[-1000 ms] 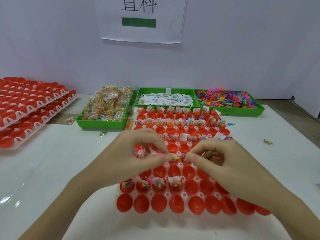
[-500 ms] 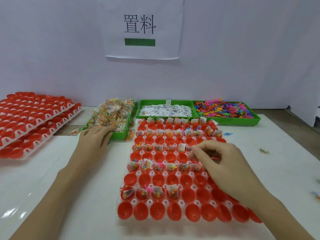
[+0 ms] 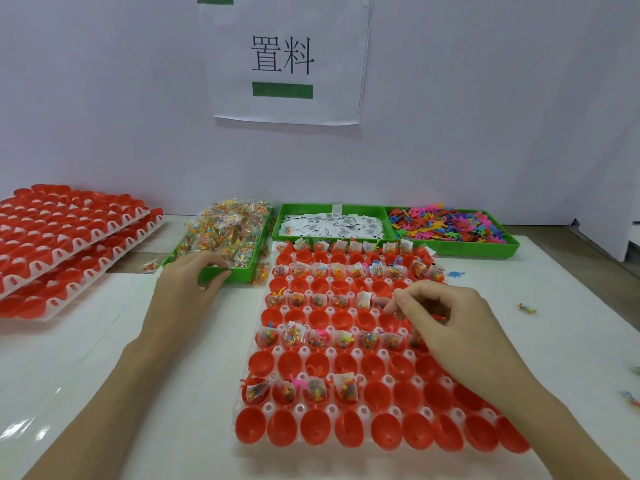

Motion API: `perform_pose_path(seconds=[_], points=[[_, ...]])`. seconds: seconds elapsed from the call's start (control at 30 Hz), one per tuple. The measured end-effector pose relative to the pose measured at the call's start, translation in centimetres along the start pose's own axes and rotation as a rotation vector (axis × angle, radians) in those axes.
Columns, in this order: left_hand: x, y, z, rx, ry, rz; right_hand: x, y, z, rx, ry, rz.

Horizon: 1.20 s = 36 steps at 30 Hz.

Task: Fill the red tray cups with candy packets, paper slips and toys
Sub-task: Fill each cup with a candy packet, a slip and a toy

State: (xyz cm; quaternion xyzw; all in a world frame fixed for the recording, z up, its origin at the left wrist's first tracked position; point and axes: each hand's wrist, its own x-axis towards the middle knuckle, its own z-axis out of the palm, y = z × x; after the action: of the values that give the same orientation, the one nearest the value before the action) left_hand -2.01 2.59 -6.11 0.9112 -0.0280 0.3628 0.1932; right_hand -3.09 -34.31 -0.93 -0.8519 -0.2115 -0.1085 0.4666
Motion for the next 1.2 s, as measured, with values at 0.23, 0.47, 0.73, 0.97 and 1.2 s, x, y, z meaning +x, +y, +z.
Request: perform_pose_path(seconds=[0.23, 0.47, 0.73, 0.97, 1.2], points=[[0.2, 1.0, -0.1, -0.085, 0.113, -0.059, 0.5, 0.8, 0.1, 0.017, -0.006, 0.006], [0.4, 2.9, -0.2, -0.410, 0.149, -0.271, 4.6, 0.7, 0.1, -0.104, -0.040, 0.011], [0.4, 4.4, 0.2, -0.542, 0.115, -0.308, 17.5, 3.9, 2.0, -0.453, -0.112, 0.010], [0.1, 4.7, 0.2, -0.455, 0.119, -0.245, 23.2, 8.2, 4.5, -0.691, -0.322, 0.076], [0.1, 4.5, 0.6, -0.403, 0.096, -0.231, 24.9, 7.8, 4.9, -0.755, -0.361, 0.095]])
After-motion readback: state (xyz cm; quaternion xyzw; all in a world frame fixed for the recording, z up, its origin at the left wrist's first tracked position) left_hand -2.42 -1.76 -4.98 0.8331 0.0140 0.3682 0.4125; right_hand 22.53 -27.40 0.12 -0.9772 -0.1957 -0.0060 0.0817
